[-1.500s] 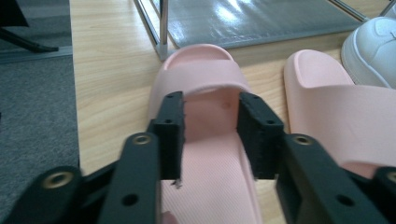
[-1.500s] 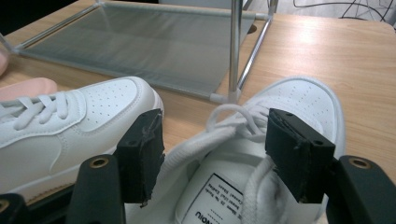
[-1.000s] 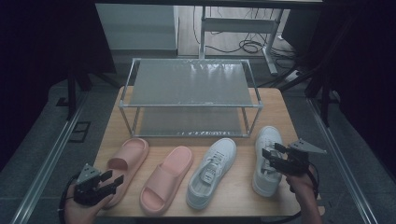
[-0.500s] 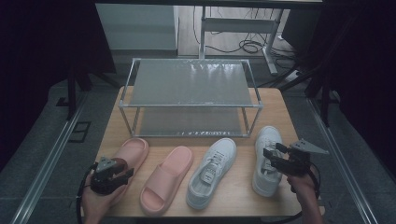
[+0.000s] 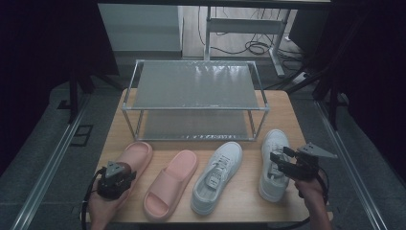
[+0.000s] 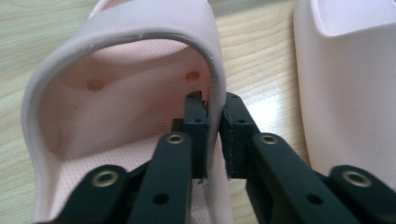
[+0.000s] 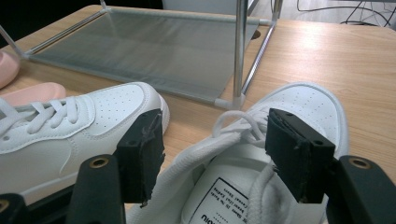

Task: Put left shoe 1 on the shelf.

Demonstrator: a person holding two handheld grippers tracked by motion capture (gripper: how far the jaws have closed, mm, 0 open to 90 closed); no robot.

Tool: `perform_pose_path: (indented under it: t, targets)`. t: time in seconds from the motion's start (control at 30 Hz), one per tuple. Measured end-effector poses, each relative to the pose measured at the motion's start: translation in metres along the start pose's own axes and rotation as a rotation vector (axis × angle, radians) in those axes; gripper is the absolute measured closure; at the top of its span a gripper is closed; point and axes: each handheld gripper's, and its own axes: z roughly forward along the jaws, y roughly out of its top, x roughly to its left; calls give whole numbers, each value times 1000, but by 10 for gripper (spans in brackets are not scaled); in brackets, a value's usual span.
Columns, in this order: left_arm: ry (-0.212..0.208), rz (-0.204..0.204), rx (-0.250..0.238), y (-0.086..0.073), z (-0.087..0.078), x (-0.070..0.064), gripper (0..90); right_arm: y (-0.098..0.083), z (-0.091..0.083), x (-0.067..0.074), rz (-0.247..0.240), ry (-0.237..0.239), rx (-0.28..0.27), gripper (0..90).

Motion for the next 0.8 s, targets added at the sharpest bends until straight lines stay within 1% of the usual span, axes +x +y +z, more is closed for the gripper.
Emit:
perform_pose_path:
  t: [0.17, 0.3, 0.5, 0.67, 0.8]
  targets:
    - [17, 4, -20, 1, -4, 0, 853, 0, -2, 0, 4, -2, -6, 376]
    - [5, 5, -28, 6, -11, 1, 857, 1, -3, 1, 0, -2, -13, 377]
    - [5, 16, -67, 16, -27, -1, 859, 0, -3, 0, 4, -5, -12, 377]
    - [-23, 36, -88, 30, -34, -8, 859, 2, -4, 1, 1, -3, -19, 377]
    - [-44, 57, -96, 43, -32, -14, 859, 1, -3, 0, 3, -4, -15, 377]
